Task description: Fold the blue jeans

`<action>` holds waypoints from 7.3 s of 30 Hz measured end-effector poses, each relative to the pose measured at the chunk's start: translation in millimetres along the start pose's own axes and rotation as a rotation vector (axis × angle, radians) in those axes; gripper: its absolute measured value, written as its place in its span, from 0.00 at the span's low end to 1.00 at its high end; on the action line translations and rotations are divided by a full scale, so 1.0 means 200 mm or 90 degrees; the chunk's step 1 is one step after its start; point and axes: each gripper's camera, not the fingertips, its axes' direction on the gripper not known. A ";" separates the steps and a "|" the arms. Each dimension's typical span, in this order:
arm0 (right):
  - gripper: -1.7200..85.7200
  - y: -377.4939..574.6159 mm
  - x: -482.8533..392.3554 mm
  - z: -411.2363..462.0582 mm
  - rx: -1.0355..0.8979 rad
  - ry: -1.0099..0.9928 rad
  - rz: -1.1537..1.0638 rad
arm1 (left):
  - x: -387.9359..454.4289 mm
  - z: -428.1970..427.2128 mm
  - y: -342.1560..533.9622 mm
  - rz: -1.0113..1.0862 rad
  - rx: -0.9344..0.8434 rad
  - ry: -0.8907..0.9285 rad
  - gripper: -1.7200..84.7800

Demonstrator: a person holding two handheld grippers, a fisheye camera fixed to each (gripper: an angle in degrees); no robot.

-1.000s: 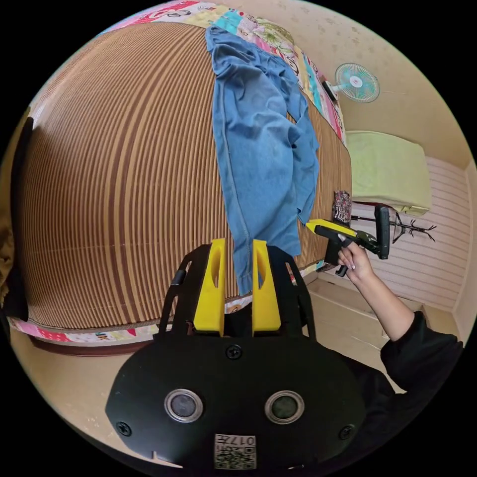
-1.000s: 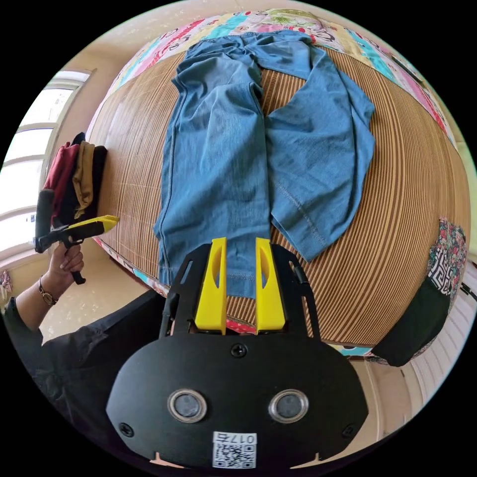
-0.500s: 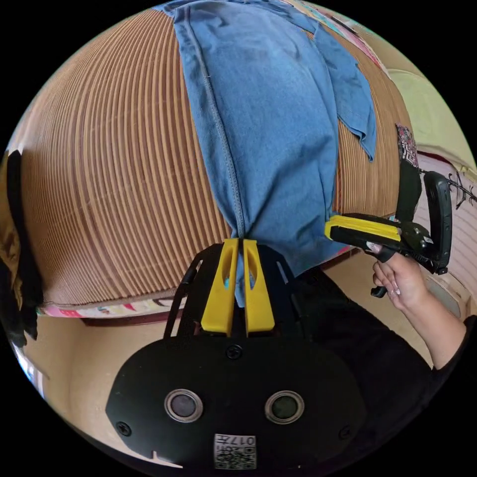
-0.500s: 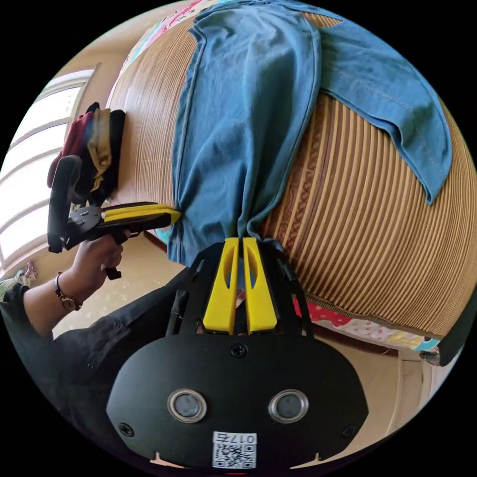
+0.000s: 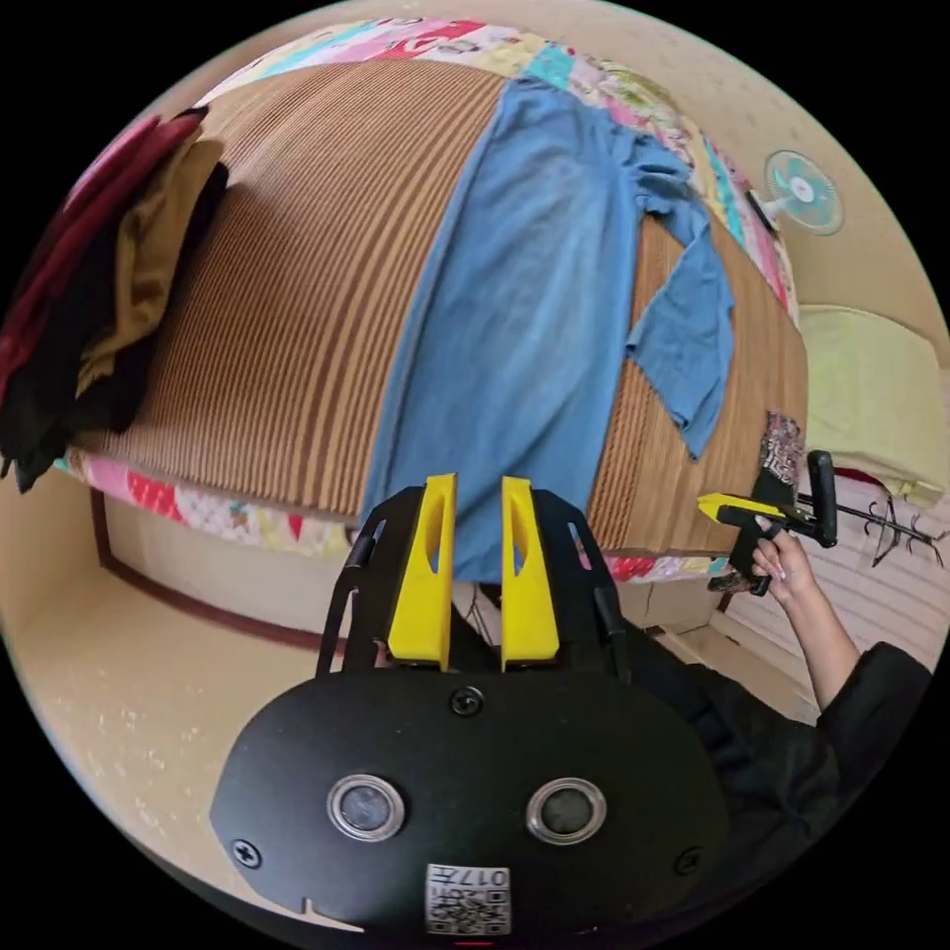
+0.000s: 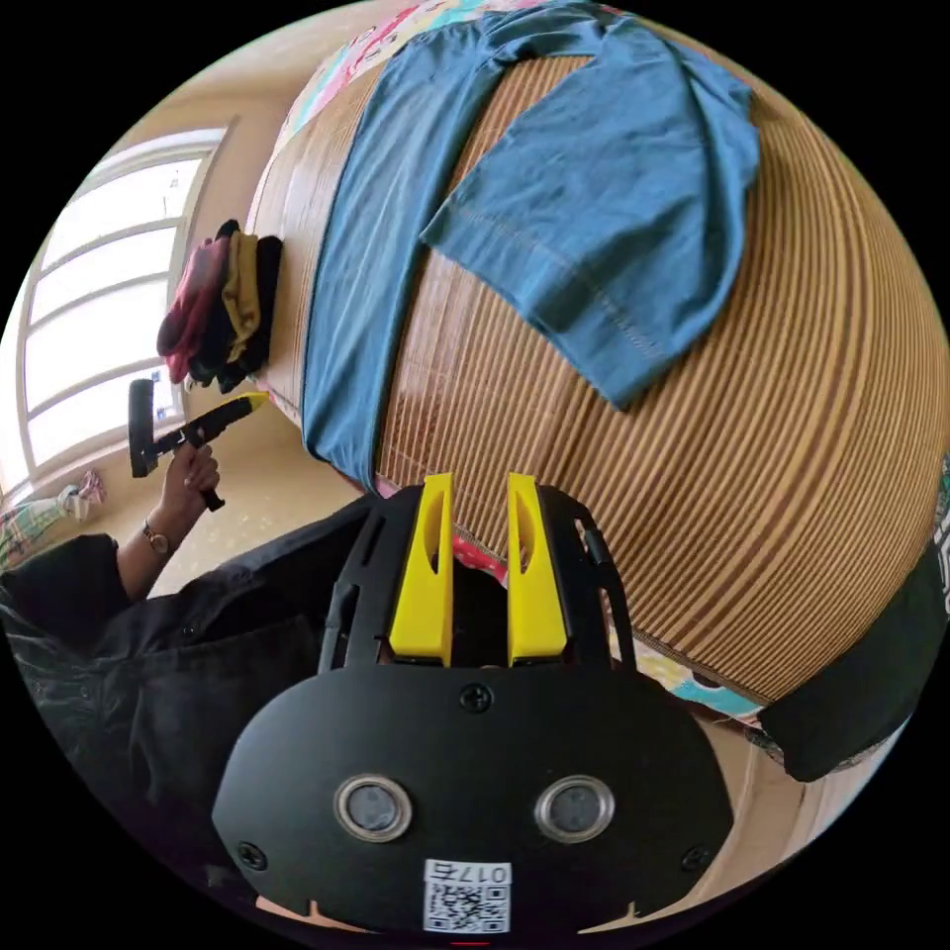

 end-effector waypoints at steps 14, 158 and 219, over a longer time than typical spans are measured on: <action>0.05 0.04 0.20 -0.07 0.002 0.108 0.046 | 0.81 0.82 -0.76 0.366 -0.148 -0.135 0.06; 0.17 0.16 0.09 0.69 0.128 -0.227 0.112 | -0.46 -1.30 0.10 0.152 -0.081 0.297 0.18; 0.05 0.39 -0.79 0.30 0.283 -0.162 -0.122 | 0.54 -2.23 0.27 0.313 0.038 0.424 0.02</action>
